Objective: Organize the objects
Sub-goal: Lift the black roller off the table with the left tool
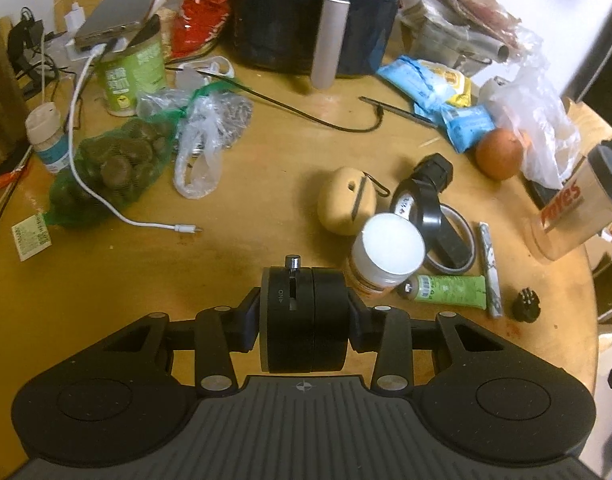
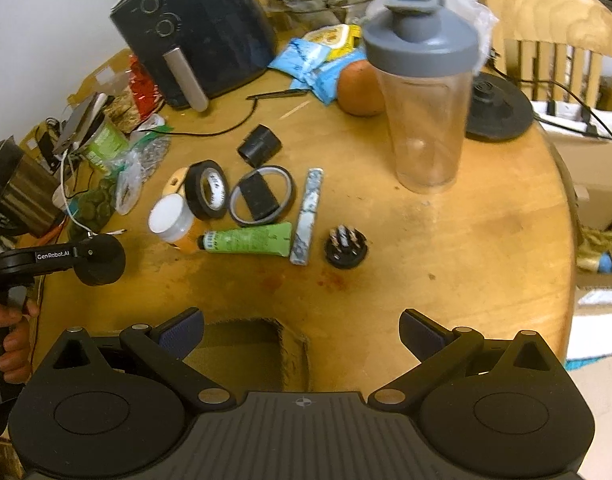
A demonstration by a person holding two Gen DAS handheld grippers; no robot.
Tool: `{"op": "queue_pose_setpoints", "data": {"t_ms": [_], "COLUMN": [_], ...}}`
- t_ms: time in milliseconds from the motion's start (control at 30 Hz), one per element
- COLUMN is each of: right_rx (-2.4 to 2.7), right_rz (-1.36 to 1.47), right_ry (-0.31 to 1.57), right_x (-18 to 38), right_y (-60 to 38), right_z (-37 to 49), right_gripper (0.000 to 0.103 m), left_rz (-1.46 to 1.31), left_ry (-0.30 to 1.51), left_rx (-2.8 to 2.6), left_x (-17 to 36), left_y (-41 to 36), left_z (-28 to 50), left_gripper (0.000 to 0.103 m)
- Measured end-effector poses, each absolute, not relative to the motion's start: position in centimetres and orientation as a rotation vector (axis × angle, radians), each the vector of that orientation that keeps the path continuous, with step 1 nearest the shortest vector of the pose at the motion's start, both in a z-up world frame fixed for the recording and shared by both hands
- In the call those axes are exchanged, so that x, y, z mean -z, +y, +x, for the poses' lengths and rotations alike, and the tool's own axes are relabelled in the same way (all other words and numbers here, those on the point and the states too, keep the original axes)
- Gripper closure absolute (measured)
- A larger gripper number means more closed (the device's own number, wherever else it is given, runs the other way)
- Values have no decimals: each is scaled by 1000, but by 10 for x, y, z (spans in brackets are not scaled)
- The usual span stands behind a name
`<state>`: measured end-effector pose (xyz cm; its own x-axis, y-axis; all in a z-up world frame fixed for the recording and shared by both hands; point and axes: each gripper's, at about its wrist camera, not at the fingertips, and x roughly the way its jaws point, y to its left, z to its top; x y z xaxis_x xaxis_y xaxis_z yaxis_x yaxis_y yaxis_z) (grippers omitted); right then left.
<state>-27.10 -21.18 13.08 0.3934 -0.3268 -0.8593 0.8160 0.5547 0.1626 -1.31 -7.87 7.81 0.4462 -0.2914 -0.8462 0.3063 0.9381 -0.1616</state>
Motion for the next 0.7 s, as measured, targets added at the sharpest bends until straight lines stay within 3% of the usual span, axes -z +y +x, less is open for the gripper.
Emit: {"op": "queue_pose_setpoints", "data": {"t_ms": [700], "right_rx": [707], "right_rz": [548], "right_ry": [856], "right_x": [-133], "right_y": [-233], "right_z": [-243], "right_gripper": [0], "left_rz": [-54], "left_ry": [1017], "left_rx": [315], "left_x": [-100], "left_y": [-49], "left_z": [-41], "left_gripper": [62]}}
